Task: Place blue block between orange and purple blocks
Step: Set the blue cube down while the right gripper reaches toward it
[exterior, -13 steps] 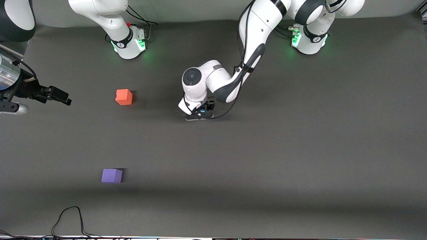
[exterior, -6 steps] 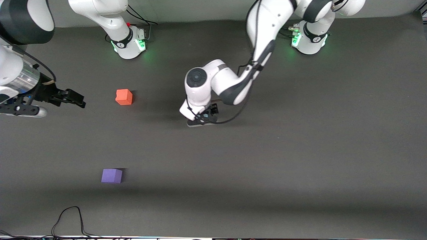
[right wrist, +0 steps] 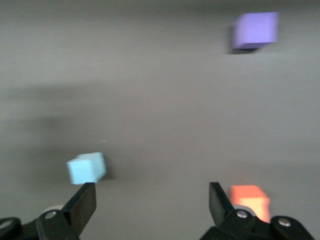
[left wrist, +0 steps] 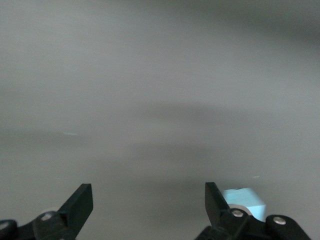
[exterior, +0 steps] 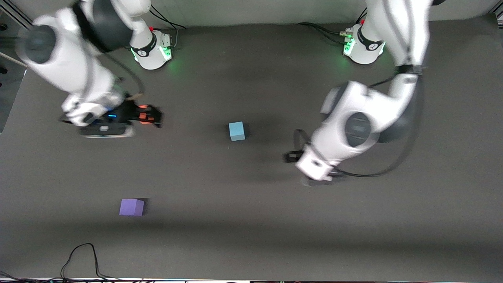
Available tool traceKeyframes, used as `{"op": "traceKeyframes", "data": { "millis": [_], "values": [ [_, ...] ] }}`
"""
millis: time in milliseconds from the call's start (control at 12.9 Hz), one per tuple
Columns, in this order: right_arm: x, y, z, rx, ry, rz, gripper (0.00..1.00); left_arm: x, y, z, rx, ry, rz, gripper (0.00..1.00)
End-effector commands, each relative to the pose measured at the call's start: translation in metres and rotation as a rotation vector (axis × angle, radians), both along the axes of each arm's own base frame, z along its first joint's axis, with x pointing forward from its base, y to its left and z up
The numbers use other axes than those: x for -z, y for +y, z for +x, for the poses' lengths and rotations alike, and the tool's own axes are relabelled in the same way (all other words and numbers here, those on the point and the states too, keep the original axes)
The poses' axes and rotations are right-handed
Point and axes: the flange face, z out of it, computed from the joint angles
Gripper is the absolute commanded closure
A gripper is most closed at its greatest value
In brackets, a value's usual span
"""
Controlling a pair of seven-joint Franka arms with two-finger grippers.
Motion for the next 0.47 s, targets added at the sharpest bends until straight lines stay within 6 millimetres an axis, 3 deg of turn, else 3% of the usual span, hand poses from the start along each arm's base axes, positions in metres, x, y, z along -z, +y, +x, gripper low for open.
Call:
{"op": "traceKeyframes", "data": {
  "millis": [0, 155, 233, 388],
  "values": [
    [0.064, 0.072, 0.002, 0.015, -0.006, 0.025, 0.0, -0.038, 0.113, -0.029, 0.078, 0.014, -0.019, 0.0],
    [0.12, 0.117, -0.006, 0.023, 0.004, 0.009, 0.0, -0.07, 0.19, -0.048, 0.099, -0.035, 0.037, 0.0],
    [0.15, 0.133, -0.009, 0.025, -0.005, -0.009, 0.0, -0.085, 0.215, -0.055, 0.096, -0.052, 0.053, 0.0],
    [0.207, 0.163, -0.021, 0.051, -0.02, -0.035, 0.0, -0.115, 0.245, -0.07, 0.11, -0.064, 0.109, 0.0]
  ]
}}
